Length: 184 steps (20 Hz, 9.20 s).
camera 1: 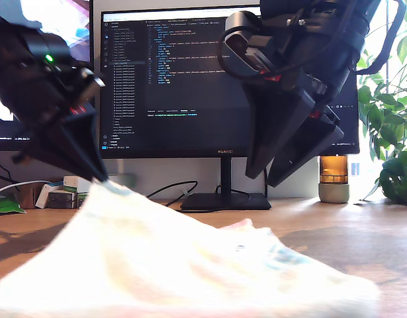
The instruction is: Fold the tea towel to a neat square and place it to the right
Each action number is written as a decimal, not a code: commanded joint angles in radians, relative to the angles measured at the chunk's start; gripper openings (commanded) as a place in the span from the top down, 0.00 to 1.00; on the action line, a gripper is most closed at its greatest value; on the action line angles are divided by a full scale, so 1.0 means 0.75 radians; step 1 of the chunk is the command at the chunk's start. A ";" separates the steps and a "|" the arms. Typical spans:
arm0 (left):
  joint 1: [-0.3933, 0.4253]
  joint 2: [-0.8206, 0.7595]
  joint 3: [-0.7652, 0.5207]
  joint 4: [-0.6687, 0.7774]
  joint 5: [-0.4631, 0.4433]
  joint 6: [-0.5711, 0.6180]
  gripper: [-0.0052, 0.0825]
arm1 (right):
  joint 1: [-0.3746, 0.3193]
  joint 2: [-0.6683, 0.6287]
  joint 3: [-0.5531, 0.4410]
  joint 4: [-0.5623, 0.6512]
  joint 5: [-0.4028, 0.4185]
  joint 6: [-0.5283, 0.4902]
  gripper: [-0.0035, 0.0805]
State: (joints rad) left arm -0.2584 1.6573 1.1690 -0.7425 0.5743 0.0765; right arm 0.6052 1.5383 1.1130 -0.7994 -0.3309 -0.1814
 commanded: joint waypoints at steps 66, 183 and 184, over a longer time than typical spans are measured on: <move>0.024 0.089 0.013 0.014 -0.238 0.083 0.97 | -0.224 0.679 0.331 0.229 -0.234 0.416 0.88; 0.126 -0.989 -0.586 0.448 -0.140 0.385 0.96 | -0.103 0.072 0.285 0.510 0.174 0.021 0.97; 0.126 -1.030 -0.607 0.447 -0.130 0.389 0.96 | -0.103 0.035 0.225 0.554 0.174 0.021 0.97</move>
State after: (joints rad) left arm -0.1661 0.8955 0.7448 -0.4141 0.4706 0.3550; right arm 0.5297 1.5845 1.3285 -0.4057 -0.1989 -0.1593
